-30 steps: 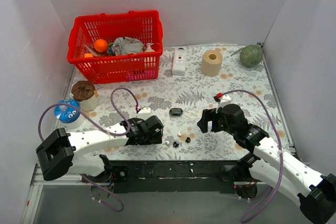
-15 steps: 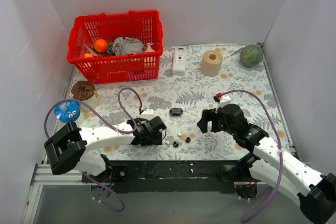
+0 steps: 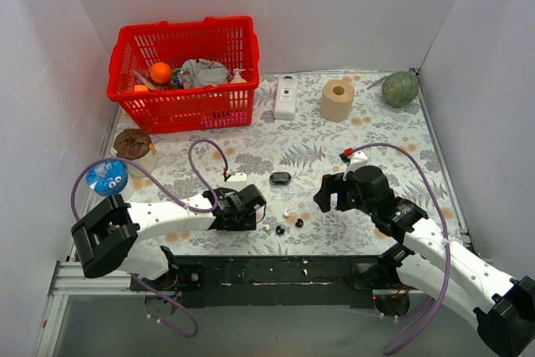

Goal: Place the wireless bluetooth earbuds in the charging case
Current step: Pick up the charging case at the center of the board.

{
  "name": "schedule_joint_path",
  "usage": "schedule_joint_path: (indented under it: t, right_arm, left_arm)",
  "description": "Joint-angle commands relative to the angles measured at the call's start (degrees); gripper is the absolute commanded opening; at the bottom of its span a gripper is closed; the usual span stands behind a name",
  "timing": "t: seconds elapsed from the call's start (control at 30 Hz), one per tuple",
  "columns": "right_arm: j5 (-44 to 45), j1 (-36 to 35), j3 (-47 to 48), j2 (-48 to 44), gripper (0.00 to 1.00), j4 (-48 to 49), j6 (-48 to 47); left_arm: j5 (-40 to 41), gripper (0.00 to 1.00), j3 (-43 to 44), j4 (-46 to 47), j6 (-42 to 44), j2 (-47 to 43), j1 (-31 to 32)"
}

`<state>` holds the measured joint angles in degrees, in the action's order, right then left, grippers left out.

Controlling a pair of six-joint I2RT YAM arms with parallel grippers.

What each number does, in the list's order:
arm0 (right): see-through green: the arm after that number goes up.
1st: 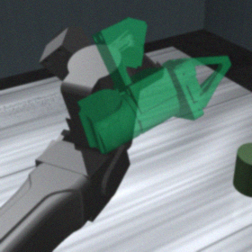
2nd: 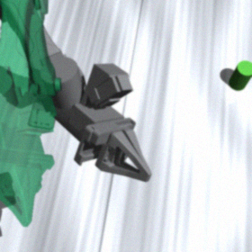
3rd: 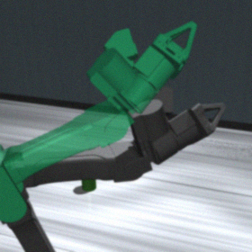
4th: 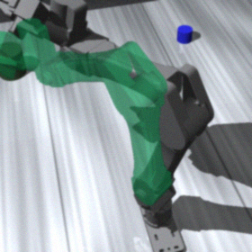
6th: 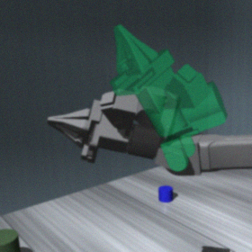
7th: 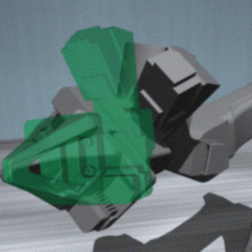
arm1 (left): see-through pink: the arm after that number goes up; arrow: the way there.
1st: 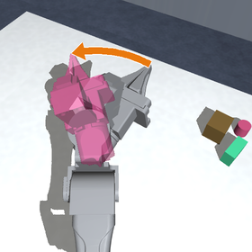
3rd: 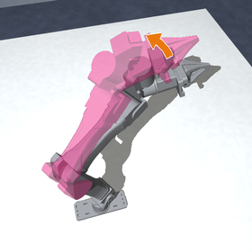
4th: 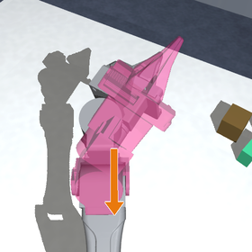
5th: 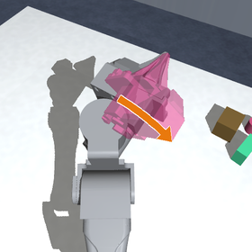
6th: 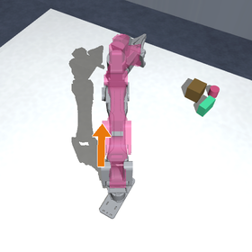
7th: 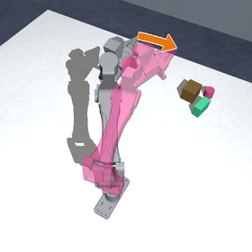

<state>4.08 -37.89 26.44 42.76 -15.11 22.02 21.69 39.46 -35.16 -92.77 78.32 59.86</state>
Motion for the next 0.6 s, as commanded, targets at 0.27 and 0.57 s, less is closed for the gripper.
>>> schedule_joint_path:
  t: [0.27, 0.57]
  right_arm:
    - [-1.53, 0.01, 1.86, -0.84, 0.93, 0.35, 0.30]
    - [-5.73, 0.01, 11.87, 2.76, 0.88, -0.09, 1.19]
  left_arm:
    - [-1.39, 0.25, -3.34, 5.53, 2.93, -6.67, 0.61]
    - [-2.00, 0.10, -10.27, 28.27, 17.34, -22.68, 2.28]
